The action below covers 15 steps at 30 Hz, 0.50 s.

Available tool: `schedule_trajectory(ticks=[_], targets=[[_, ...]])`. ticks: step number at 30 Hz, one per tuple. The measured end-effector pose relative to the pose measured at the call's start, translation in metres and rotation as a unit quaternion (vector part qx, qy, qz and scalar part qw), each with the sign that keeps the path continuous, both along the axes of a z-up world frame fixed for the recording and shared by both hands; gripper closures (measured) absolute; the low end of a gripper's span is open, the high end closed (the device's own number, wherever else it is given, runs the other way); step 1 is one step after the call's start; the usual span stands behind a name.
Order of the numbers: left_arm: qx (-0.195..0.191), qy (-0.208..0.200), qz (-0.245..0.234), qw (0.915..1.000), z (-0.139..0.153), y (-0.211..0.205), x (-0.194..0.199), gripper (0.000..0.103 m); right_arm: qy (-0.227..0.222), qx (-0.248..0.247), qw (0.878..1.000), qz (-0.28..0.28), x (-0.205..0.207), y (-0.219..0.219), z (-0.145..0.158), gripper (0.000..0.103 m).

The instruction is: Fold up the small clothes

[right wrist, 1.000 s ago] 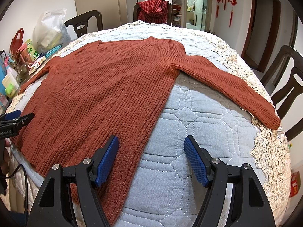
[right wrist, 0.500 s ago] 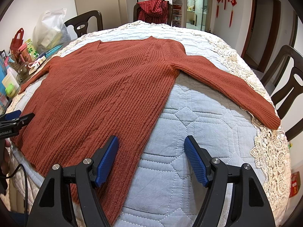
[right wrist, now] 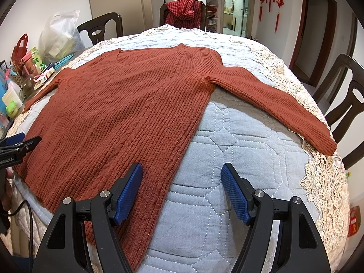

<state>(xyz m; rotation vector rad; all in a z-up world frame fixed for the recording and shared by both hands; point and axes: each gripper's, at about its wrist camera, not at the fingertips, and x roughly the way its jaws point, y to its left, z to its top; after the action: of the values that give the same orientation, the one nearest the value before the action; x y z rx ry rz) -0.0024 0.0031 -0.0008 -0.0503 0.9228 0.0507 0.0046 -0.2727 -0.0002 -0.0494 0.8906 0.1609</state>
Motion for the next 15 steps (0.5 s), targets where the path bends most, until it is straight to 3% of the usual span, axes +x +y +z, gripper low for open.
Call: schedule_trajectory(ticks=[15], targets=[[0.003, -0.003, 0.000, 1.0000, 0.0007, -0.0029, 0.0016, 0.000, 0.004, 0.002, 1.000, -0.007, 0.0007, -0.0004, 0.0013, 0.031]])
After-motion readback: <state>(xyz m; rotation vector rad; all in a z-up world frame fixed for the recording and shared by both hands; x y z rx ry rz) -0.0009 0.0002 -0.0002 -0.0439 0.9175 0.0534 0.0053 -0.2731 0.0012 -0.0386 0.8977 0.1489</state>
